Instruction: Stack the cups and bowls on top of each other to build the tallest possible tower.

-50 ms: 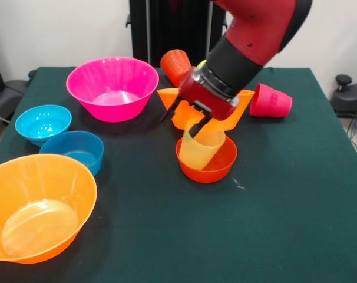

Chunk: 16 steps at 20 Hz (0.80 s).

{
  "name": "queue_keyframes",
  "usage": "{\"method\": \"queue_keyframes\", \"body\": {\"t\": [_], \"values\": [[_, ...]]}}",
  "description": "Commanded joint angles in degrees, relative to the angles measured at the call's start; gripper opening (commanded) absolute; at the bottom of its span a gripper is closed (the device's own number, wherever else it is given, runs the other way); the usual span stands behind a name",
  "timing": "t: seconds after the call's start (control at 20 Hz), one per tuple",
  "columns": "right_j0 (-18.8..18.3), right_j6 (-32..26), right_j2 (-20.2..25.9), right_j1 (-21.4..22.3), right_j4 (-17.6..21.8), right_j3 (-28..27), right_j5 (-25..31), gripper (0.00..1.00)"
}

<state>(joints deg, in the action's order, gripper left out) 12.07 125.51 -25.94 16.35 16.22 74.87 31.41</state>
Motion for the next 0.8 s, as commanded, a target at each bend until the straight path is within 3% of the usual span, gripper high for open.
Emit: {"method": "queue_keyframes", "body": {"t": [0.05,0.4,0.8], "values": [[-6.78,-3.81,12.57,4.11,-0.61,2.25,-5.05,1.00],[-11.40,-7.16,17.76,7.88,0.67,4.43,-3.34,1.00],[-13.52,-7.45,20.64,11.46,1.40,6.89,-1.10,1.00]]}}
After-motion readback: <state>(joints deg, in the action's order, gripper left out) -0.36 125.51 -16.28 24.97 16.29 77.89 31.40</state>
